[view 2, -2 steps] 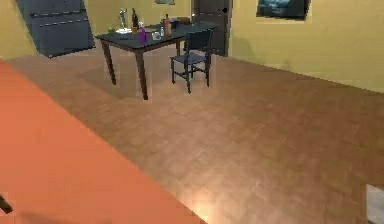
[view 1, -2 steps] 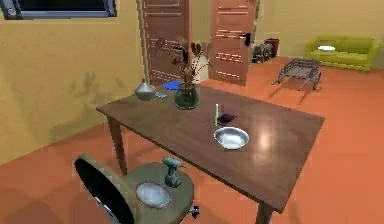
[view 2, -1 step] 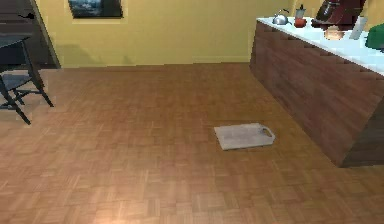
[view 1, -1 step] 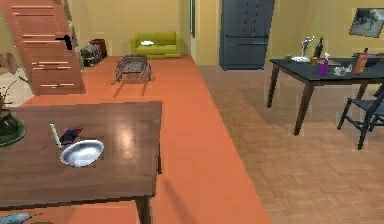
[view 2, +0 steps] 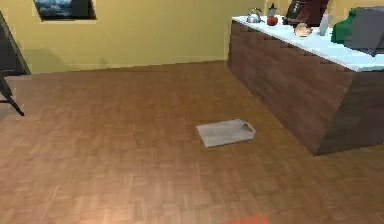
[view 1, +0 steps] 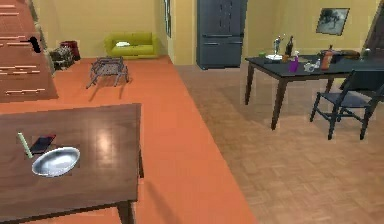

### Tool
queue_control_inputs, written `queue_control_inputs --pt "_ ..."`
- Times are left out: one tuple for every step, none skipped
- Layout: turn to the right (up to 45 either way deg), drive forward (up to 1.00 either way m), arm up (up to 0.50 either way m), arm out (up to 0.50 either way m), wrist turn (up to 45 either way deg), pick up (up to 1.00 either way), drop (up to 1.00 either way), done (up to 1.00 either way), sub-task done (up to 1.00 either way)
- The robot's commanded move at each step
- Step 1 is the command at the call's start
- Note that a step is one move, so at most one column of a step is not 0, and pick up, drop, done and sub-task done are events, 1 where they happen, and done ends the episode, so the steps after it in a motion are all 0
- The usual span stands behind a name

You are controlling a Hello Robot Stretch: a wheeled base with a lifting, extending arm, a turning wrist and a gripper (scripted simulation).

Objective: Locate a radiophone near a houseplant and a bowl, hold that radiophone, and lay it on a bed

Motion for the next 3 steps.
queue_control_inputs --pt "0.0 0.55 0.00 0.00 0.0 0.00 0.00 0.00 0.00" --pt "-6.0 0.00 0.00 0.00 0.0 0.00 0.00 0.00 0.00" --pt "0.0 0.20 0.00 0.00 0.0 0.00 0.00 0.00 0.00"
